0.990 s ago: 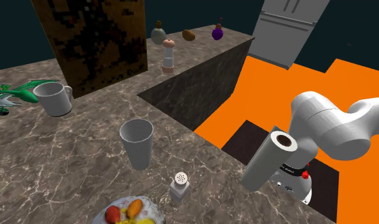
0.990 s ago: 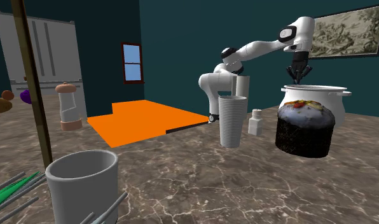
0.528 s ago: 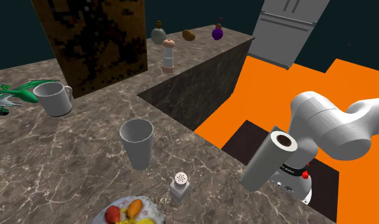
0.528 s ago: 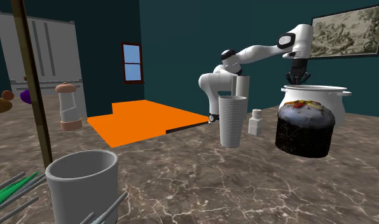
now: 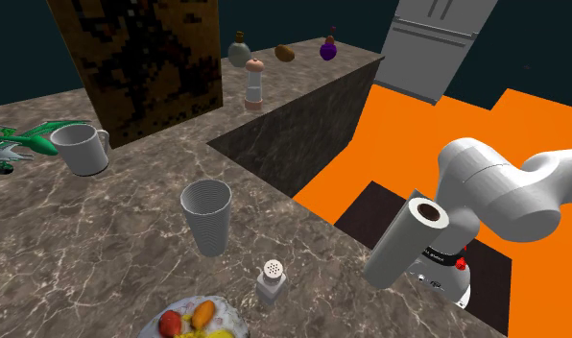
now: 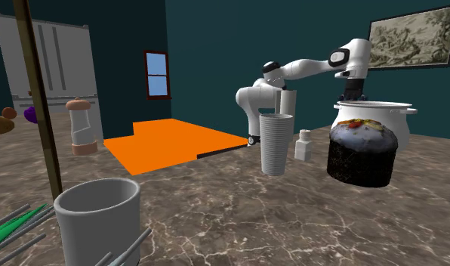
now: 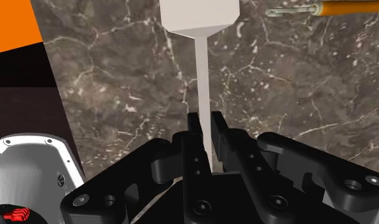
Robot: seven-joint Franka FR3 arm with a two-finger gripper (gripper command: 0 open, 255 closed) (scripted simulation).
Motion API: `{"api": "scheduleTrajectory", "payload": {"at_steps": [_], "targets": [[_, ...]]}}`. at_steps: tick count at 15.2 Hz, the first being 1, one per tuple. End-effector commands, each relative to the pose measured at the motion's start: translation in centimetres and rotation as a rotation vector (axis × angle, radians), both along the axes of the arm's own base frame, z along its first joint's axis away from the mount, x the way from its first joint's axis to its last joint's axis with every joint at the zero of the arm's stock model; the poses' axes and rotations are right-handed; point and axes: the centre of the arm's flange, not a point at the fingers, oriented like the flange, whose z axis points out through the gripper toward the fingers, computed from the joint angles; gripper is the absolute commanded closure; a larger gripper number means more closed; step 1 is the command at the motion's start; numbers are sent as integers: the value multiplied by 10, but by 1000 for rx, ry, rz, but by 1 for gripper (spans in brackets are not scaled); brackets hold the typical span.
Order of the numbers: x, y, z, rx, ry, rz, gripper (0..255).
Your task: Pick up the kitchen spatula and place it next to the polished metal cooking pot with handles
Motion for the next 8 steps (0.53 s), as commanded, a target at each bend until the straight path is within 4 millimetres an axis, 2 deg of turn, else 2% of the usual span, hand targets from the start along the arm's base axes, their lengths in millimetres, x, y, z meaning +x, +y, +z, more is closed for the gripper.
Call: {"api": "scheduleTrajectory", "payload": {"at_steps": [1, 8], "targets": [[0, -1, -12, 0, 0, 0, 255], [0, -1, -49, 0, 0, 0, 255]]}}
